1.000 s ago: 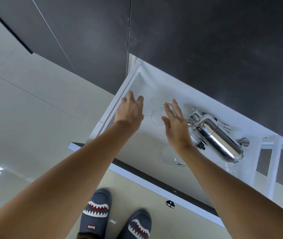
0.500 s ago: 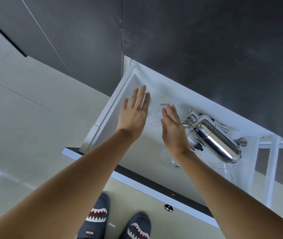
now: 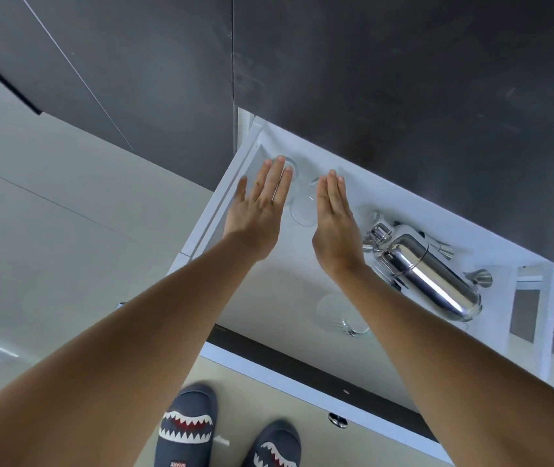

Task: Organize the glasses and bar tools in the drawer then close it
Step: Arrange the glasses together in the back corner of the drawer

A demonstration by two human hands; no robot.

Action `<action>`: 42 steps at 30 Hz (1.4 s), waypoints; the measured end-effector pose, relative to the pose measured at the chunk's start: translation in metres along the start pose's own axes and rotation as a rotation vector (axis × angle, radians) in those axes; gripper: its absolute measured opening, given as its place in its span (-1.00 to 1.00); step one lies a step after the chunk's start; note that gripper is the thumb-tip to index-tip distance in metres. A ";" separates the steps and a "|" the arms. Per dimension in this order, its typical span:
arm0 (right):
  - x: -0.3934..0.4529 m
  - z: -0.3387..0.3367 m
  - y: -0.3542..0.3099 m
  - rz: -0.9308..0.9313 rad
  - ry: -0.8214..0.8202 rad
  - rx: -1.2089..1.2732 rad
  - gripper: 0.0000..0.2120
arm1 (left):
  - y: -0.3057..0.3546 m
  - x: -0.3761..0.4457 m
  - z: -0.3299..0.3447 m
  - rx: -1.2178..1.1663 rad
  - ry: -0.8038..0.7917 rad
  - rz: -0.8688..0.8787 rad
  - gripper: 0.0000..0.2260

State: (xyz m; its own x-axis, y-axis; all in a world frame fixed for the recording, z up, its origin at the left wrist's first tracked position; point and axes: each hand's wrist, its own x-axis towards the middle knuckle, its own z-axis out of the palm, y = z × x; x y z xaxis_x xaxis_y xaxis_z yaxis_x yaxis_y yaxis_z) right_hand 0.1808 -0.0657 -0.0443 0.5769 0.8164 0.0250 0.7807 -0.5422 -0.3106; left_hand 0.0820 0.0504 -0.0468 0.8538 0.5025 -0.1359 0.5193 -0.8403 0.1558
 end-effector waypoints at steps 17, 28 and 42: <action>-0.004 -0.025 0.020 0.037 -0.196 -0.039 -0.40 | -0.013 0.018 -0.035 -0.066 -0.232 0.060 -0.39; -0.176 -0.087 0.131 0.441 -0.016 -0.075 -0.59 | 0.082 -0.068 -0.013 -0.235 -0.325 0.541 -0.33; -0.223 -0.076 0.142 0.731 -0.472 0.211 -0.45 | 0.097 -0.074 0.001 -0.401 -0.442 0.516 -0.36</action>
State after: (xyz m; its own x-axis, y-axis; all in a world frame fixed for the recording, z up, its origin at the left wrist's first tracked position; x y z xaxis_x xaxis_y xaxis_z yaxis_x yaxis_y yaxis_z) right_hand 0.1812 -0.3403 -0.0219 0.7177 0.3035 -0.6268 0.1699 -0.9492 -0.2650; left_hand 0.0690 -0.0684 -0.0230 0.9406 -0.1295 -0.3139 0.1064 -0.7653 0.6348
